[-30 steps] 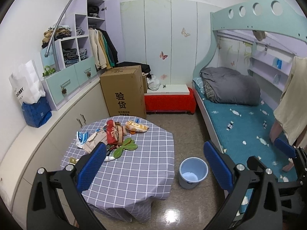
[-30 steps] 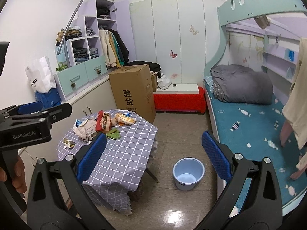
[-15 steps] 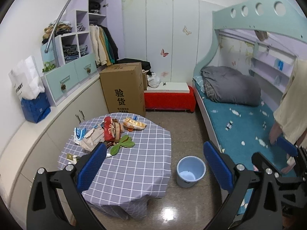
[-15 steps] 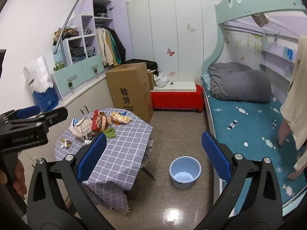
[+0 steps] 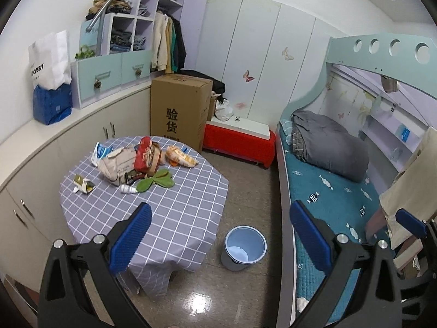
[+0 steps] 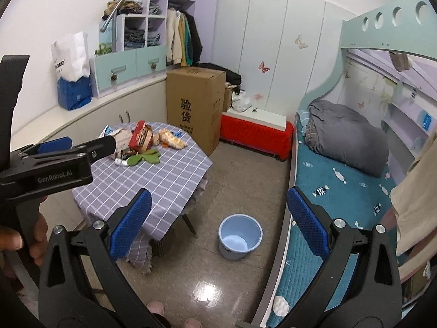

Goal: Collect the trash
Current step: 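Move both tools toward the checkered table with the trash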

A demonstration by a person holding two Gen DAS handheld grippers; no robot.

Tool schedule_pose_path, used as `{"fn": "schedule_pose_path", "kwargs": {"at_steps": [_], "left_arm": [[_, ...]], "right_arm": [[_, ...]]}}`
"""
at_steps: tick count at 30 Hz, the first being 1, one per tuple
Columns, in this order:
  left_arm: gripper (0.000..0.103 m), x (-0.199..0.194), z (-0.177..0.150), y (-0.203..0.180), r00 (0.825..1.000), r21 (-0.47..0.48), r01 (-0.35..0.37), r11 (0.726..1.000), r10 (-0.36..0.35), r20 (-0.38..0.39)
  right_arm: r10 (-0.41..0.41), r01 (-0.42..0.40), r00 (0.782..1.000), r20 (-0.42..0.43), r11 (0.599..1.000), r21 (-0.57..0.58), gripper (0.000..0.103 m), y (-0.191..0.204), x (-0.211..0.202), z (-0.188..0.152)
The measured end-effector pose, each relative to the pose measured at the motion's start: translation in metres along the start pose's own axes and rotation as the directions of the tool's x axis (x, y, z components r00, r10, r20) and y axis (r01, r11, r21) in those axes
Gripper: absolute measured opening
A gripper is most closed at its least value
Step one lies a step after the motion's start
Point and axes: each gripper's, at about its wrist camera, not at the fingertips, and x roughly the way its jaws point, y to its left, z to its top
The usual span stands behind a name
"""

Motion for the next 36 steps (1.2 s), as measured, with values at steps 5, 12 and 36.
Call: {"fn": "schedule_pose_path", "kwargs": {"at_steps": [5,12,36], "left_arm": [[0.099,-0.008,0.008,0.004,1.0,0.036,-0.011,0.999,0.011,-0.004],[0.099,-0.019,0.027,0.012,0.999,0.168,-0.052,0.984,0.054,-0.004],[0.099,-0.014,0.025,-0.005,0.995,0.098,-0.083,0.992,0.076,0.064]], "right_arm": [[-0.002,0.002,1.0,0.02,1.0,0.019,0.097,0.007,-0.005,0.005],[-0.001,-0.013,0.996,0.092,0.988,0.154,0.097,0.021,-0.008,0.004],[0.044,-0.053,0.993,0.107,0.995,0.088,0.097,0.002,0.009,0.01]]}}
